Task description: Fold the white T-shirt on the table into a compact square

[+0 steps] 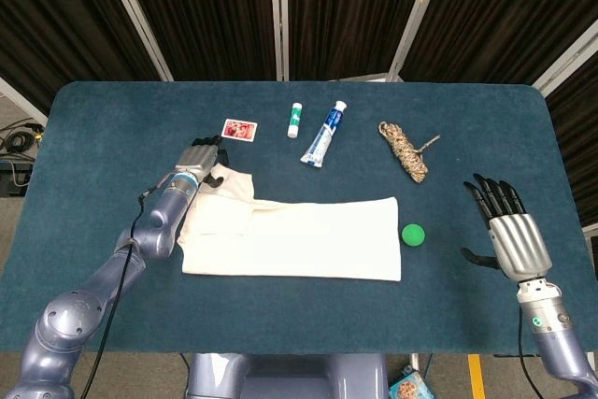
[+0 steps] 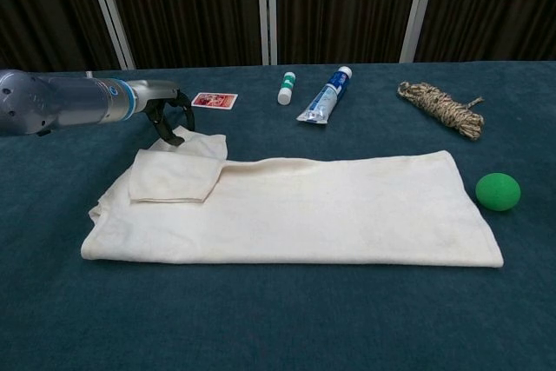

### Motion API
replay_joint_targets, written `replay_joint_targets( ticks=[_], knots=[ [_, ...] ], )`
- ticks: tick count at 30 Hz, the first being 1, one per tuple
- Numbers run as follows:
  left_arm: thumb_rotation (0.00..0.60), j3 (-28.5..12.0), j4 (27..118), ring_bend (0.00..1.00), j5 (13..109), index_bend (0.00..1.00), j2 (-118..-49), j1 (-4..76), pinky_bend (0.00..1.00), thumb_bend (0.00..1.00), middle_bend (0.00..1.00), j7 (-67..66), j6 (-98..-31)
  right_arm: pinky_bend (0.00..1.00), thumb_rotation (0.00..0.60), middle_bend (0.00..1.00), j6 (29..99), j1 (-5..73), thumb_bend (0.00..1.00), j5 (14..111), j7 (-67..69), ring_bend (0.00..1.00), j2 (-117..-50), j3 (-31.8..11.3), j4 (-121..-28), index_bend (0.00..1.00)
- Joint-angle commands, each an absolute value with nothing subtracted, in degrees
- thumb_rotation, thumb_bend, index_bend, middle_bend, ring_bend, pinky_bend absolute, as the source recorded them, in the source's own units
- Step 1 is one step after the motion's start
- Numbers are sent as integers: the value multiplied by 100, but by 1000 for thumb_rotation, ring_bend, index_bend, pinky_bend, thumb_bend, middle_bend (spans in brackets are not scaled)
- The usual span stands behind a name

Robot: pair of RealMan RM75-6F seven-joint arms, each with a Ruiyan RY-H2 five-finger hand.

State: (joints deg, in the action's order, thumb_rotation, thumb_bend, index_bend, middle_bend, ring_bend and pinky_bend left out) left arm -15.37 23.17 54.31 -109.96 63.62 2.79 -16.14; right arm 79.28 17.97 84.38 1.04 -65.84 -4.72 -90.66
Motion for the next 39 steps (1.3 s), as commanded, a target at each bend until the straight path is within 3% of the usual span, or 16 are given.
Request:
replay_joint_targets(
  ticks=[1, 9, 39],
  knots=[
    [600, -1538, 2215, 0, 5516, 392, -11060, 6386, 0, 418, 0, 326, -1545, 0, 600, 0, 7939, 1784, 0, 8434, 101, 0, -6582, -491, -9065, 67],
    [600, -1556, 2167, 0, 5674, 533, -11092, 6379, 0, 426, 0, 423, -1523, 0, 600, 0, 7935, 1765, 0, 8443, 125, 0, -6572, -526, -9069, 70],
    [600, -1634, 2823, 0, 5937, 655, -10777, 6090, 0, 431, 0, 554, -1924, 0, 600, 0, 8008, 1675, 0, 8544, 243, 0, -6512, -626, -9126, 80]
  ],
)
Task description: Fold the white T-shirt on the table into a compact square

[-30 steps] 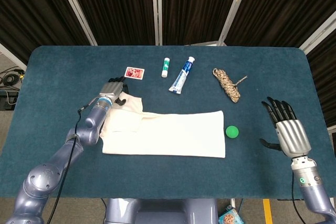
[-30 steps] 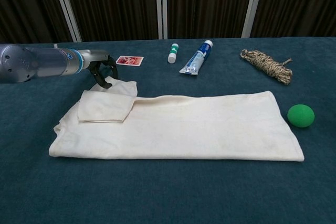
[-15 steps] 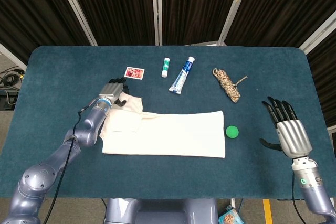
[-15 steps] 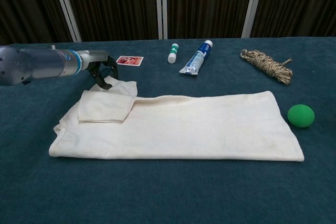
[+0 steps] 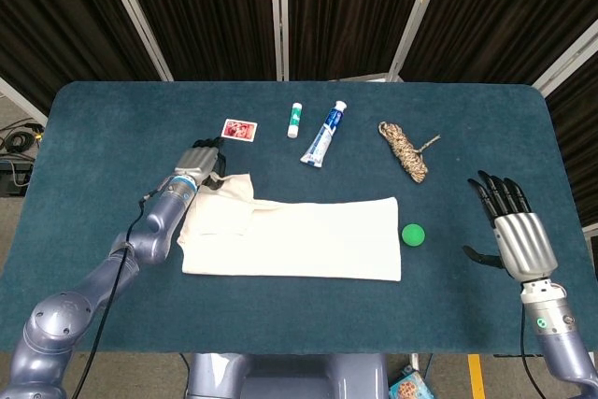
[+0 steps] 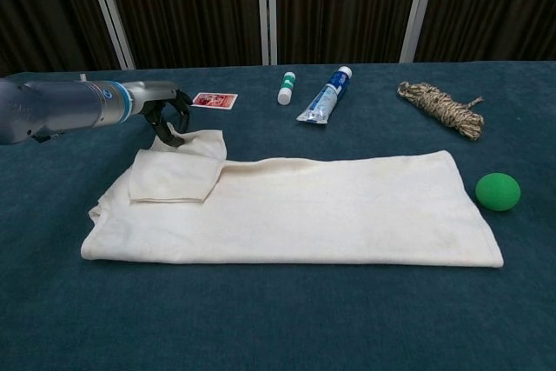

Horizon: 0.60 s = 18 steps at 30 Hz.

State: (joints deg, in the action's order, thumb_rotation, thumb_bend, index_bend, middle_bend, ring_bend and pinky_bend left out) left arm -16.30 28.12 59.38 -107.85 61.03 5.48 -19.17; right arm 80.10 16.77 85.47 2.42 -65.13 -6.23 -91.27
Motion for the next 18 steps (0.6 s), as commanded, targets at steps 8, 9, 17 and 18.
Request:
replay_joint_targets(
  ticks=[8, 9, 17, 18],
  knots=[
    [600, -1625, 2791, 0, 5931, 653, -10792, 6036, 0, 513, 0, 548, -1900, 0, 600, 0, 7989, 1669, 0, 8546, 275, 0, -6502, -642, -9123, 80],
    [600, -1628, 2792, 0, 5931, 656, -10795, 6035, 0, 530, 0, 553, -1896, 0, 600, 0, 7988, 1667, 0, 8545, 282, 0, -6500, -645, -9123, 80],
    [600, -1654, 2884, 0, 5986, 687, -10764, 6031, 0, 539, 0, 599, -1947, 0, 600, 0, 8005, 1651, 0, 8565, 305, 0, -6483, -664, -9131, 80],
    [600, -1655, 2909, 0, 5995, 691, -10749, 6025, 0, 539, 0, 606, -1958, 0, 600, 0, 8007, 1649, 0, 8568, 308, 0, -6481, -665, -9134, 80]
  ],
)
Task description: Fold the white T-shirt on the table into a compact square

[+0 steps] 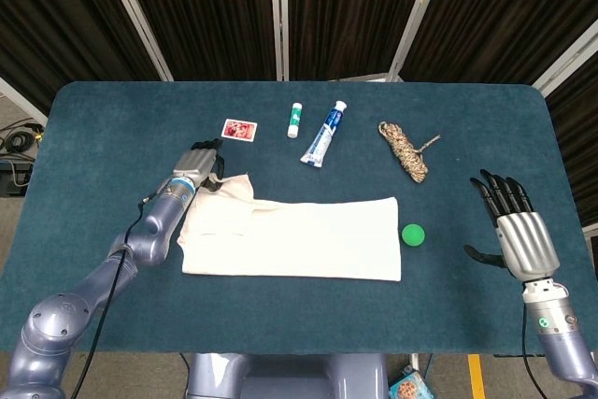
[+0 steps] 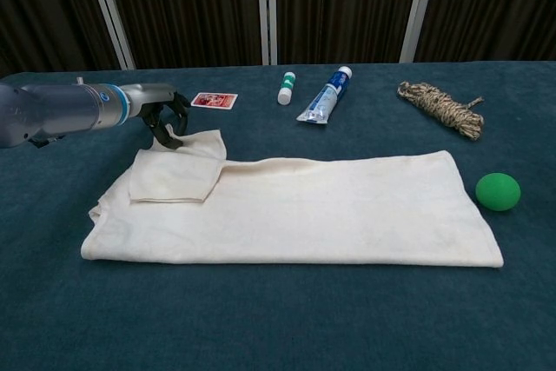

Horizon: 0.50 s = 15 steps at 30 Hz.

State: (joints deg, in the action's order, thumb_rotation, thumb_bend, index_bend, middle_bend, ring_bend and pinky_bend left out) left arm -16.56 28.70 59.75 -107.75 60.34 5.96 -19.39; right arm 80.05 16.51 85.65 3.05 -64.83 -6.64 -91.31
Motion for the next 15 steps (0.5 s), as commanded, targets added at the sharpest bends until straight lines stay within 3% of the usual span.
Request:
replay_joint_targets(
  ticks=[1, 15],
  knots=[
    [600, -1663, 2962, 0, 6010, 696, -10717, 6012, 0, 540, 0, 625, -1986, 0, 600, 0, 8011, 1646, 0, 8573, 310, 0, -6478, -667, -9138, 80],
    [600, -1596, 4491, 0, 6461, 717, -9817, 5407, 0, 541, 0, 1135, -2696, 0, 600, 0, 8073, 1608, 0, 8680, 331, 0, -6426, -658, -9226, 80]
  ],
)
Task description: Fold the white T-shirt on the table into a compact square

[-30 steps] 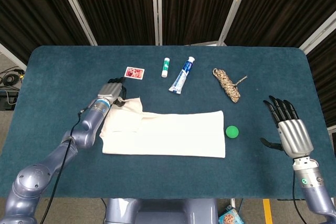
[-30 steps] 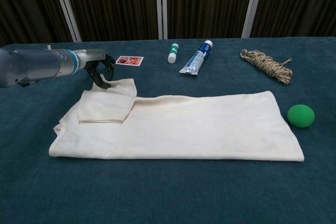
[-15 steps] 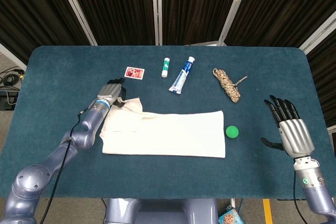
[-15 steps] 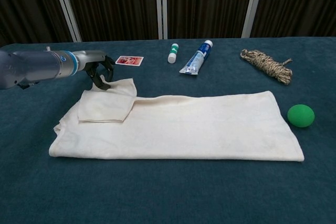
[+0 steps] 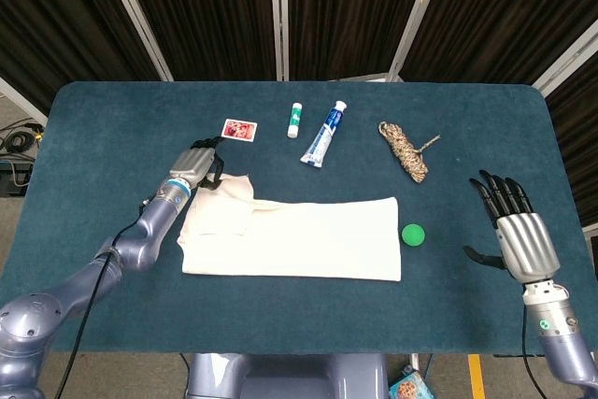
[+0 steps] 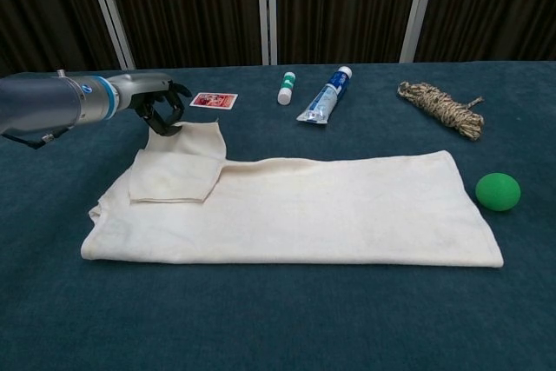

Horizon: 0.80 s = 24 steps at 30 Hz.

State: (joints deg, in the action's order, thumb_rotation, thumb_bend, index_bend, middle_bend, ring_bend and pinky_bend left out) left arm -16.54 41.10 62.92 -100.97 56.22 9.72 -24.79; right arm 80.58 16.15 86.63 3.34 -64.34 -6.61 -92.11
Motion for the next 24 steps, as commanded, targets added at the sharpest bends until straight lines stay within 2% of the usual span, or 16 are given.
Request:
replay_joint_targets(
  ticks=[1, 7, 16, 24],
  knots=[
    [600, -1582, 4590, 0, 6496, 717, -9754, 5365, 0, 540, 0, 1166, -2741, 0, 600, 0, 8081, 1605, 0, 8691, 327, 0, -6424, -657, -9235, 80],
    [600, -1463, 5251, 0, 6765, 718, -9376, 5131, 0, 541, 0, 1339, -2998, 0, 600, 0, 8105, 1591, 0, 8736, 315, 0, -6410, -648, -9275, 80],
    [600, -1056, 6314, 0, 7267, 718, -8827, 4872, 0, 540, 0, 1289, -3270, 0, 600, 0, 8146, 1573, 0, 8821, 289, 0, -6387, -635, -9344, 80],
    [600, -821, 6552, 0, 7221, 715, -8740, 4845, 0, 540, 0, 1002, -3166, 0, 600, 0, 8157, 1562, 0, 8856, 285, 0, -6371, -629, -9374, 80]
  ],
)
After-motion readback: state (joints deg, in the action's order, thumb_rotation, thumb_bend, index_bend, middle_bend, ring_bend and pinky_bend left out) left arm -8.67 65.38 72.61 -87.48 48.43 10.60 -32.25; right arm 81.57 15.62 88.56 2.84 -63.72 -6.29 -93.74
